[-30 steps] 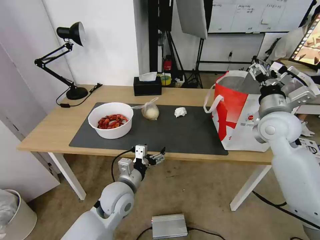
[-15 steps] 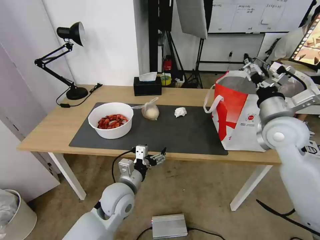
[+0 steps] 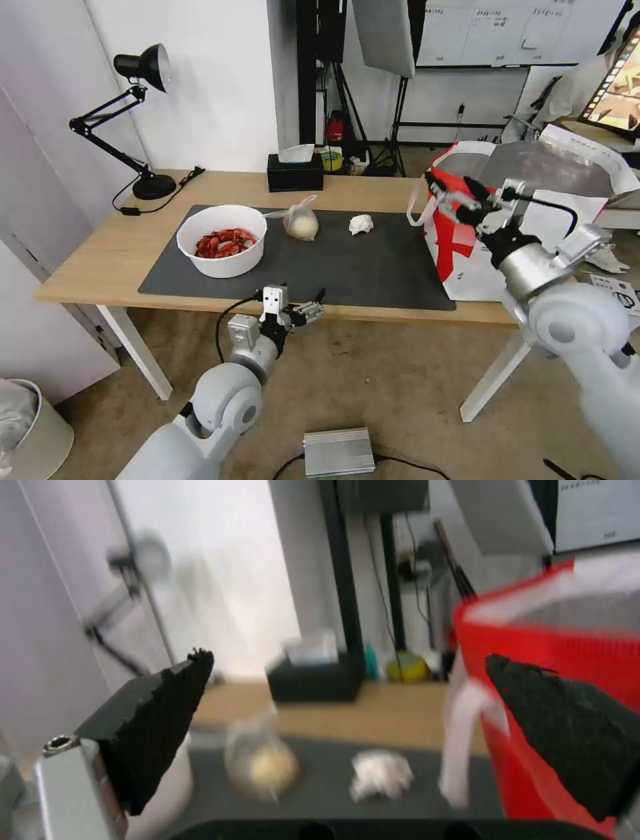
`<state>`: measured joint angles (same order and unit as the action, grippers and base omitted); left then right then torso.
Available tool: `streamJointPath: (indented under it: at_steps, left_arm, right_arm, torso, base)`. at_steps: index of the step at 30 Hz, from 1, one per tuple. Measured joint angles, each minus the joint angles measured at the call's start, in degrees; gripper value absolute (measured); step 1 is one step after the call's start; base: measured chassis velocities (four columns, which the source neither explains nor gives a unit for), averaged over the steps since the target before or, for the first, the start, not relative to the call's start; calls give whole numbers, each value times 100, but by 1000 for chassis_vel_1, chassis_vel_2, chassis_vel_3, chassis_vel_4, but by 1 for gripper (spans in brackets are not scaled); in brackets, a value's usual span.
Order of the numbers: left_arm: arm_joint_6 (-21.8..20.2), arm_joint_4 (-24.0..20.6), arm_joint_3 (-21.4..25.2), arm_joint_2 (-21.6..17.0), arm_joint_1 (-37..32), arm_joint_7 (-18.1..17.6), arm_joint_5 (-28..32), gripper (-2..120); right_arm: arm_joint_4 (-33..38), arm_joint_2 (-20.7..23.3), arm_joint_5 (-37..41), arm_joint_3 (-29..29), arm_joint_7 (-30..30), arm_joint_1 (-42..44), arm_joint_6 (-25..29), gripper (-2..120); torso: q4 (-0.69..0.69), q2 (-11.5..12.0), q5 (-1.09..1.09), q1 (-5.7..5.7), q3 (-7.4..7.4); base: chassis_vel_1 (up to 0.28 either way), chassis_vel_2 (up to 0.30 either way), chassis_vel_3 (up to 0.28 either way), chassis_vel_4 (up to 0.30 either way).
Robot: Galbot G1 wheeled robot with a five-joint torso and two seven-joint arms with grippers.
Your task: Pick up the trash from the table and place it into the takeout bag.
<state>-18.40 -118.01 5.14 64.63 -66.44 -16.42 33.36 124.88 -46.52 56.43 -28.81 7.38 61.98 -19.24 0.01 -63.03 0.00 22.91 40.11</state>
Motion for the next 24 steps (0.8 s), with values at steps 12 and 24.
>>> streamJointPath:
  at_steps: [12, 24]
  left_arm:
    - [88, -1, 180, -191, -172, 15, -433, 100]
    - [247, 64, 499, -433, -532, 126, -763, 100]
  right_arm:
    - [437, -156, -1393, -107, 164, 1386, -301, 100]
    - [203, -365, -1921, -56, 40, 2494, 694, 100]
  torso:
    - [-1, 0, 0, 0, 0]
    - [-1, 0, -1, 0, 0]
  base:
    - [0, 0, 0, 0]
    - [0, 0, 0, 0]
